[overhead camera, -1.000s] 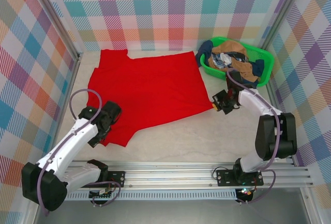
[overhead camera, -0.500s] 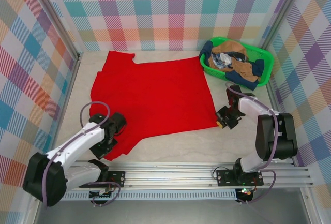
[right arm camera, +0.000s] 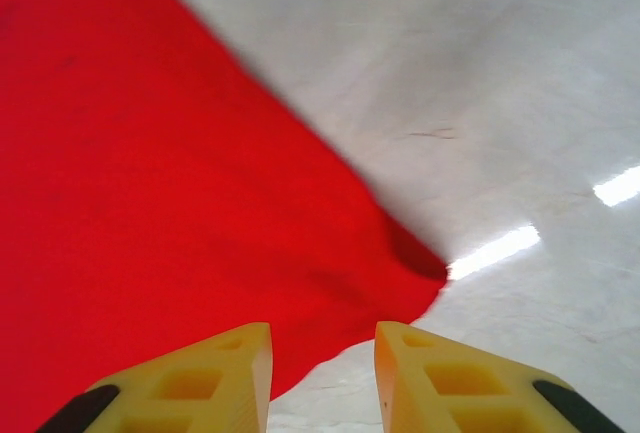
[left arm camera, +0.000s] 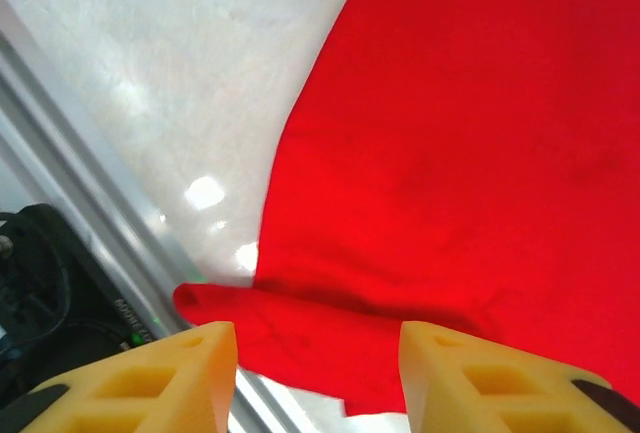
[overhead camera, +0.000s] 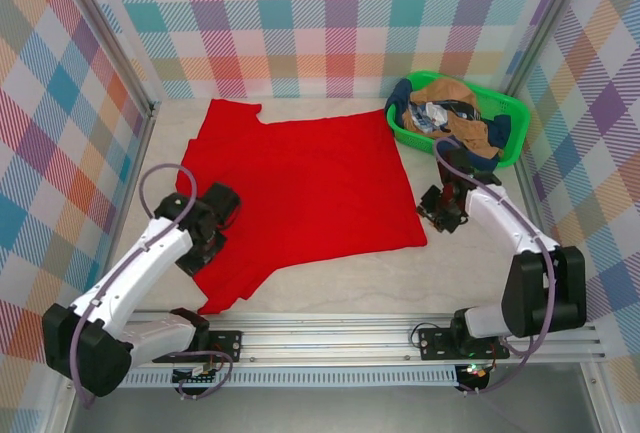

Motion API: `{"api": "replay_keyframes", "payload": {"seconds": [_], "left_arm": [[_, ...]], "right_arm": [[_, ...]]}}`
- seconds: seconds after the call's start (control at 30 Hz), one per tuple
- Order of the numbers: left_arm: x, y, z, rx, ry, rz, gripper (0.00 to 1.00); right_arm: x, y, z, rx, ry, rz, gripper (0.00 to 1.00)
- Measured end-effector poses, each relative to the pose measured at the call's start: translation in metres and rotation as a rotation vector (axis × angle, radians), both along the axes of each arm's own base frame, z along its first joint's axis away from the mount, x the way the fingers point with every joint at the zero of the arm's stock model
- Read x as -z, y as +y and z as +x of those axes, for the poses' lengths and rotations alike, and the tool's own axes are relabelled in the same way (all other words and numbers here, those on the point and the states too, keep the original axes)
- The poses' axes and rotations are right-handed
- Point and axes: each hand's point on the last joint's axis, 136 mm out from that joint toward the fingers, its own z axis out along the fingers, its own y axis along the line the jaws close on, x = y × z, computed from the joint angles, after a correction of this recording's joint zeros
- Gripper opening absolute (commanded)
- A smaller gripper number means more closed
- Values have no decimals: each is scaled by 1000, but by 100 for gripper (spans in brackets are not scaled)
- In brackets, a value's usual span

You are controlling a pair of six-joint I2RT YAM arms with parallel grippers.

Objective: Fold and stack the t-shirts

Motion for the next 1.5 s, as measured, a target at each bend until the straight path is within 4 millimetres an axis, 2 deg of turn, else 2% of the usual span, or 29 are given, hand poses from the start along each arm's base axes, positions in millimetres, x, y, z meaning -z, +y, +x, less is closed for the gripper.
{"api": "replay_keyframes", "payload": {"seconds": [0.07,0.17,0.3,0.4,0.57,0.7,0.9,0.93,1.0,1.07,1.13,1.23,1.3,1.37,1.43,1.5], "left_arm": [[6,7,9,-52,5,-19,25],[40,12,19,-131,88,-76,16],[99,9,34,-176,242,-134,15],[118,11,48,-163,293,-142,13],[128,26,99,-123,290,-140,11],[127,46,144,-56,292,-100,9],[123,59,214,81,243,-37,10],[122,60,224,94,232,-27,12],[121,63,235,107,219,-9,27],[117,66,232,113,222,14,44],[110,69,217,102,224,31,46],[87,71,172,73,216,43,45],[65,71,136,37,173,37,45],[54,75,103,-16,139,11,45],[60,87,73,-104,151,-23,45],[79,100,48,-207,201,-68,46]], "right_arm": [[-2,15,5,-54,-30,26,26],[3,37,11,-122,-39,79,26],[16,59,14,-195,-19,133,26],[22,73,16,-239,-2,176,25],[40,88,23,-275,40,216,26],[52,96,25,-293,77,227,27],[68,106,37,-320,101,222,27],[71,106,39,-321,106,219,26],[73,106,42,-319,111,210,26],[71,105,45,-319,96,194,27],[66,103,45,-319,83,177,29],[48,98,39,-317,45,156,32],[32,92,27,-312,14,151,34],[21,88,13,-313,-3,153,34],[16,86,1,-312,-8,163,35],[19,84,-11,-306,6,178,36]]}}
